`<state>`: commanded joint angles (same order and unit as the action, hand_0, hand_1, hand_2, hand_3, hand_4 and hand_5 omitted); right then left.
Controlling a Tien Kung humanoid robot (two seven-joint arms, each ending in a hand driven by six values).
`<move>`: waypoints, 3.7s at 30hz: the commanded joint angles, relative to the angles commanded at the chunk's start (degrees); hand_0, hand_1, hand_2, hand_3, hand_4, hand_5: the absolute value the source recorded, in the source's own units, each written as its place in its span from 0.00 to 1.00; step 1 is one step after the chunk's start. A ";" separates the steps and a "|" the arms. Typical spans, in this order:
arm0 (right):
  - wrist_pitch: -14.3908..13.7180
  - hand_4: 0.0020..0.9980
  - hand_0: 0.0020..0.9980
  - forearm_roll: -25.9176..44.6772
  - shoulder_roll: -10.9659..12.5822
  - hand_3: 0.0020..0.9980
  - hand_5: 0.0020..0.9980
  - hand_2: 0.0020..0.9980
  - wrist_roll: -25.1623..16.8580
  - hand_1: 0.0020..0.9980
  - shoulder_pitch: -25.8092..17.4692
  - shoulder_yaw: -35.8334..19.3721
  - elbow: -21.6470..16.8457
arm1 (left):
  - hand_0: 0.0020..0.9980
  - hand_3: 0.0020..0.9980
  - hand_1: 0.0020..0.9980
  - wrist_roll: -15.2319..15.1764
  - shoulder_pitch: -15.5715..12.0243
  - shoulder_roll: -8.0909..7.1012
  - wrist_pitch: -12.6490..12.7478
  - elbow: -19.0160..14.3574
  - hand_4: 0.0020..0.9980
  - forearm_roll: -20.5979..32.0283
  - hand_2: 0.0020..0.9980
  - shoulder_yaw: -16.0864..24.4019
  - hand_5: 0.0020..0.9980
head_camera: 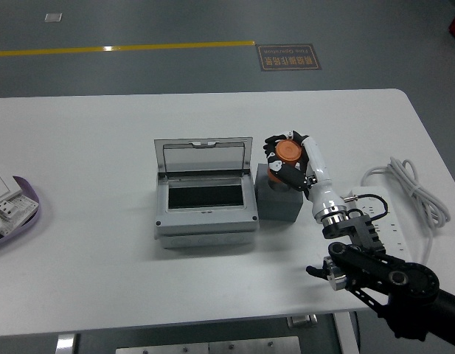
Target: Pick up the cylinder from the cube,place it in the box,flap close box
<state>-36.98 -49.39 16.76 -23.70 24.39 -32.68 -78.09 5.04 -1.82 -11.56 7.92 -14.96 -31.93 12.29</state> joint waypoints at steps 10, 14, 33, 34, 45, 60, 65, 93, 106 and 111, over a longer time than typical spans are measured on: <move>1.79 0.00 0.32 -18.20 -3.72 0.26 0.00 0.34 16.31 0.23 7.74 7.24 -6.11 | 0.52 0.61 0.56 0.58 -0.12 -0.02 -0.06 0.08 0.73 -1.02 0.58 1.01 0.20; 6.06 0.00 0.06 -27.48 -6.36 0.25 0.00 0.32 25.59 0.17 11.96 10.69 -4.68 | 0.52 0.60 0.56 1.01 -0.28 -0.09 -0.15 0.07 0.73 -1.49 0.58 1.38 0.21; 19.04 0.21 0.56 -63.59 -10.81 0.46 0.00 0.52 56.22 0.48 18.56 17.14 0.76 | 0.52 0.60 0.56 1.42 -0.01 -0.35 -0.25 -0.03 0.73 -2.50 0.58 1.89 0.25; 18.88 0.21 0.56 -64.97 -10.88 0.46 0.00 0.52 56.43 0.48 18.58 17.27 0.83 | 0.52 0.60 0.56 1.52 0.04 -0.37 -0.32 -0.05 0.73 -2.73 0.58 2.04 0.25; 18.58 0.55 0.72 -66.00 -10.99 0.63 0.03 0.62 54.77 0.62 19.27 18.76 1.62 | 0.52 0.60 0.56 2.22 1.17 -1.12 -1.05 -0.16 0.73 -5.62 0.58 3.35 0.25; 16.65 0.83 0.76 -56.99 -9.87 0.66 0.57 0.66 50.10 0.63 18.53 18.88 1.45 | 0.52 0.58 0.56 2.69 1.14 -0.84 -1.09 -0.23 0.71 -6.38 0.57 3.78 0.25; 13.34 0.83 0.76 -50.16 -7.89 0.66 0.57 0.66 45.92 0.63 17.24 15.75 -1.42 | 0.52 0.58 0.56 3.59 0.73 -0.36 -1.34 -0.23 0.71 -7.00 0.57 4.41 0.25; 10.72 0.79 0.73 -36.73 0.55 0.65 0.53 0.64 44.64 0.60 25.10 18.80 -3.04 | 0.52 0.59 0.55 5.30 0.79 0.31 -2.05 -0.42 0.68 -9.96 0.57 6.10 0.22; 14.33 0.76 0.72 -42.08 7.06 0.66 0.51 0.64 53.45 0.61 19.37 16.40 -17.49 | 0.52 0.58 0.55 5.54 -0.01 -0.06 -1.95 -0.38 0.67 -11.71 0.57 6.90 0.22; 19.50 0.73 0.72 -39.52 7.85 0.66 0.51 0.65 55.01 0.62 19.05 15.79 -19.57 | 0.52 0.59 0.55 5.65 -0.04 -0.03 -1.91 -0.40 0.66 -11.98 0.57 7.12 0.22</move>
<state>-17.48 -88.91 24.61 31.31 43.44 -16.89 -97.66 10.69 -1.86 -11.59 6.01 -15.37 -43.90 19.41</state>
